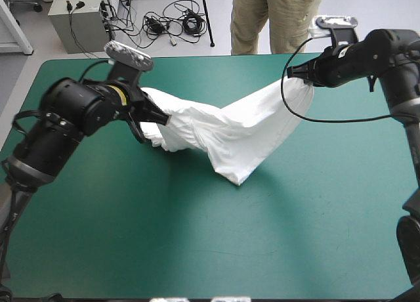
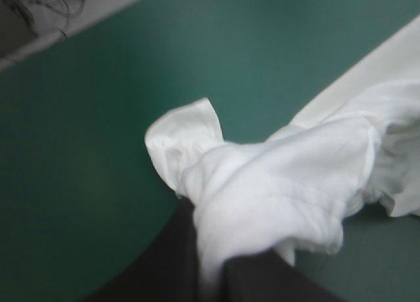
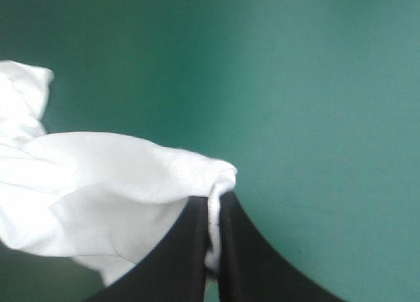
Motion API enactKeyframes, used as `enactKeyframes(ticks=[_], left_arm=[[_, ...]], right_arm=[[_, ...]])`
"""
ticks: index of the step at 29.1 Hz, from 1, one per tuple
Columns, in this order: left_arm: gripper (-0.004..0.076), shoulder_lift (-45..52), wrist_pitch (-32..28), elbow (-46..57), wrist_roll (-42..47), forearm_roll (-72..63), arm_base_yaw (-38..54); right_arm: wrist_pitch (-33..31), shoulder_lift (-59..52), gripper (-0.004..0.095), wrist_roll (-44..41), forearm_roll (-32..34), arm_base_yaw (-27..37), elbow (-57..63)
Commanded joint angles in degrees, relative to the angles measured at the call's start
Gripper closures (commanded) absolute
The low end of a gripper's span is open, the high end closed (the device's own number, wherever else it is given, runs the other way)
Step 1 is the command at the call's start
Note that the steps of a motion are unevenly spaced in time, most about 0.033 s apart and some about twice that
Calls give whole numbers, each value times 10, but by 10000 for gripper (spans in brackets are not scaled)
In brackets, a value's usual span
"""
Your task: Fold the cloth
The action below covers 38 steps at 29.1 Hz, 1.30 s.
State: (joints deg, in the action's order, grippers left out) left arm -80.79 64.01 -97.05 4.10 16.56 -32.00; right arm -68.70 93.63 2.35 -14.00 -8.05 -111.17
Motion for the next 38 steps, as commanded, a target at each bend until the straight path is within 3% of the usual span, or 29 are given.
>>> enactKeyframes(ticks=[1, 10, 20, 28, 31, 37, 38], left_arm=[[733, 24, -25, -94, -33, 17, 9], [733, 27, -41, -317, -67, 33, 13], [733, 82, -144, -457, -153, -36, 13], [733, 137, -149, -455, -165, -43, 13], [733, 148, -117, -429, -166, -38, 11], [733, 190, -56, -248, -159, 51, -50], [733, 198, -24, -177, -113, 97, -55]], right_arm=[[20, -66, 925, 27, -50, 0, -54], [29, -115, 925, 71, -94, 0, -221], [90, -131, 925, 84, -96, 0, -399], [87, -132, 925, 84, -80, 0, -444], [45, -131, 925, 63, -73, 0, -437], [-28, -138, 925, 43, -73, 0, -350], [-28, -155, 925, 37, -74, 0, -289]])
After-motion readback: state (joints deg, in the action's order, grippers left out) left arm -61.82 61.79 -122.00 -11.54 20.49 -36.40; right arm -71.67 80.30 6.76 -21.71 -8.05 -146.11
